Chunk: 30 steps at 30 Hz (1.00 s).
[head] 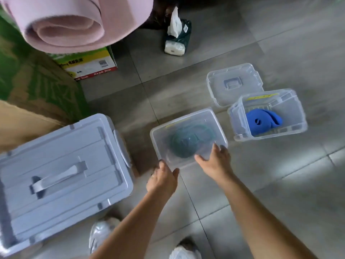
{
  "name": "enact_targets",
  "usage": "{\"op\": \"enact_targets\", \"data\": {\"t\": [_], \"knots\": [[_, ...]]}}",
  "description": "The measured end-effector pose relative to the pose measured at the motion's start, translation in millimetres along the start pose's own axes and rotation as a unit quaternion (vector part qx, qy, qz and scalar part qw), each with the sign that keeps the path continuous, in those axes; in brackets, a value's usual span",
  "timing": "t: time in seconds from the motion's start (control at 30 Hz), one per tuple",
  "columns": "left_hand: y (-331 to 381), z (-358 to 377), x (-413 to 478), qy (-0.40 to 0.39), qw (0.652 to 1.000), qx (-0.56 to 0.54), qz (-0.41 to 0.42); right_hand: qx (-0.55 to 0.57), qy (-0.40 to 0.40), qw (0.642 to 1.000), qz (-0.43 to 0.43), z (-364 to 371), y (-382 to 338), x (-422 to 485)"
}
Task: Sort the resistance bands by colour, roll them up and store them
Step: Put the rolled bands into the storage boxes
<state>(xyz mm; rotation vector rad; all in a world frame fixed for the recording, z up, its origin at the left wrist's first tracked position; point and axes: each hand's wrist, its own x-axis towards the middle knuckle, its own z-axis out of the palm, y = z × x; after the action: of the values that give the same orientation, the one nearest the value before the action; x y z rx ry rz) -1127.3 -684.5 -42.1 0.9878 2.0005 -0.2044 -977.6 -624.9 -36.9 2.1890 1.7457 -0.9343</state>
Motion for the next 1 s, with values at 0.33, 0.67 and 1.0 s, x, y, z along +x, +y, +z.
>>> {"op": "enact_targets", "data": {"t": [0.33, 0.67, 1.0], "knots": [[-39.6, -264.6, -253.5, -0.021, 0.997, -0.056, 0.058, 0.114, -0.013, 0.993, 0.013, -232.0, -16.1, -282.8], [8.7, -427.5, -368.2, 0.011, 0.97, -0.183, 0.161, 0.305, 0.054, 0.949, 0.066, -421.2, -27.0, -338.4], [175.5, -360.2, -369.2, 0.107, 0.948, -0.271, 0.128, 0.272, -0.066, 0.956, -0.089, -519.1, 48.6, -200.2]]}}
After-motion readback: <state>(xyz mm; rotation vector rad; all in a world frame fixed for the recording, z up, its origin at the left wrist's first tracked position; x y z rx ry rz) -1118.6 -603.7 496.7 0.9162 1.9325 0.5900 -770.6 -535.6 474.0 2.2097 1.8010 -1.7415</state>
